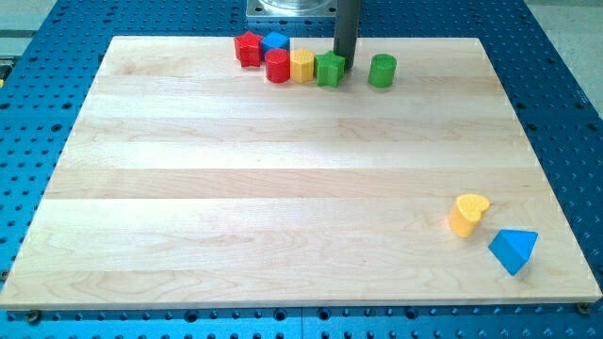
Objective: Push the cube and red circle below the hexagon and green star
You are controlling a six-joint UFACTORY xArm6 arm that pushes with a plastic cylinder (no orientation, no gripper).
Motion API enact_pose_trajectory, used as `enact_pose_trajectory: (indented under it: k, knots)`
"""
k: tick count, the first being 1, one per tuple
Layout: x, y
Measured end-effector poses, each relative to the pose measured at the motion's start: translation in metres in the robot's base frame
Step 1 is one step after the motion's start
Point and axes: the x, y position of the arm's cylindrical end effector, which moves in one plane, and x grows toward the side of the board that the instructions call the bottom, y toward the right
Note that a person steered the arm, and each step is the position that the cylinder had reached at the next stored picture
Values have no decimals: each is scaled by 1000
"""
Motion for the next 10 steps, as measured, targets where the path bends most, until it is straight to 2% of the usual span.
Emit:
enact_pose_trajectory:
  k: [2,3,4,5,7,8,9,10]
  knots:
    - [-47,-38]
    - [-47,-87]
    - [-29,-126]
    - [11,-127]
    - [30,-127]
    - [78,-105]
    - [86,-97]
    - [72,-85]
